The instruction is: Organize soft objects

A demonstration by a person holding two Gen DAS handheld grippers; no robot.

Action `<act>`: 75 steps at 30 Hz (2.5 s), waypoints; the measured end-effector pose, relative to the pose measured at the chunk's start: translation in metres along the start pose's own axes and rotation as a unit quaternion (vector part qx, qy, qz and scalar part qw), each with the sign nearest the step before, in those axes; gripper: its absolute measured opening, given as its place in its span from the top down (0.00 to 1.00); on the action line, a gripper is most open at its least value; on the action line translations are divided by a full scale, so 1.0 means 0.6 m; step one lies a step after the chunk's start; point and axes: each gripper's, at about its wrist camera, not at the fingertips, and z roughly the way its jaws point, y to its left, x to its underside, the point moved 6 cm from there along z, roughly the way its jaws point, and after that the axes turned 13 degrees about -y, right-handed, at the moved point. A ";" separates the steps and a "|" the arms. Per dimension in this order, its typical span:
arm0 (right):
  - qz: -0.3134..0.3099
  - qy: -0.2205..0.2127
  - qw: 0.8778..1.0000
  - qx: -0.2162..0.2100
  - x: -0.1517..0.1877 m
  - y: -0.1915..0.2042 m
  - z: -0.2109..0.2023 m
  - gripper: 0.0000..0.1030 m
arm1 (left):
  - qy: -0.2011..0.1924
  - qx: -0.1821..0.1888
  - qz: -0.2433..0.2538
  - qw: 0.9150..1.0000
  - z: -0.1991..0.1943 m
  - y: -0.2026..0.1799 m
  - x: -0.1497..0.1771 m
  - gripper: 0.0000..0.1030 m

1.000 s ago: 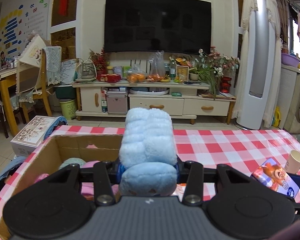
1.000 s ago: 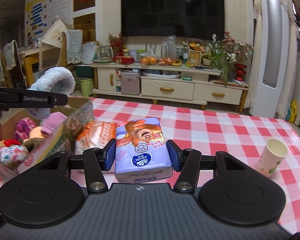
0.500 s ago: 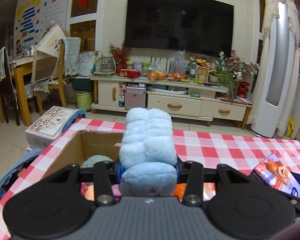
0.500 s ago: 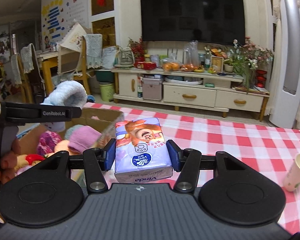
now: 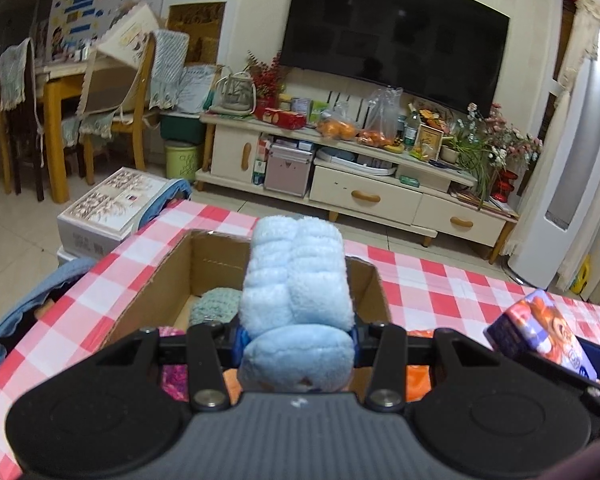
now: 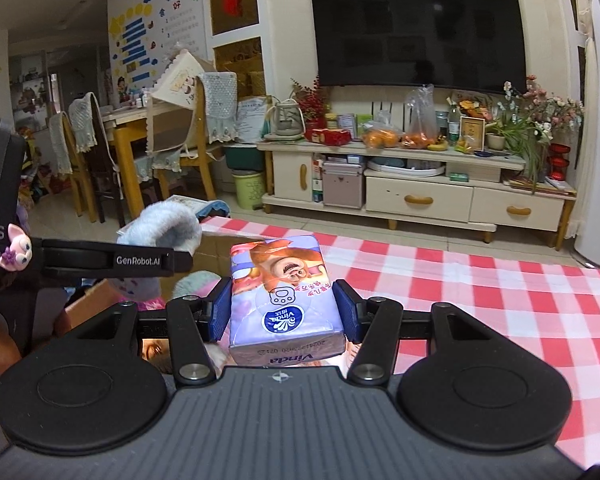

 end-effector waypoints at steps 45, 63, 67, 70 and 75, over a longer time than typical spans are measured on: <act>0.057 -0.011 0.998 -0.012 -0.026 0.027 0.135 0.02 | 0.075 0.033 -0.008 0.997 0.022 0.012 0.058 0.07; 0.056 -0.010 0.995 0.087 0.002 -0.003 -0.068 0.00 | 0.020 -0.019 0.012 1.000 -0.050 0.009 0.049 0.01; 0.062 0.000 0.994 0.086 0.018 0.005 -0.100 0.00 | 0.012 -0.025 0.014 1.000 -0.075 0.008 0.060 0.01; 0.061 0.004 0.994 0.088 0.028 0.012 -0.120 0.00 | 0.012 -0.029 0.019 0.999 -0.093 0.010 0.071 0.01; 0.055 0.011 0.994 0.090 0.046 0.026 -0.152 0.00 | 0.012 -0.020 0.028 0.999 -0.123 0.007 0.091 0.01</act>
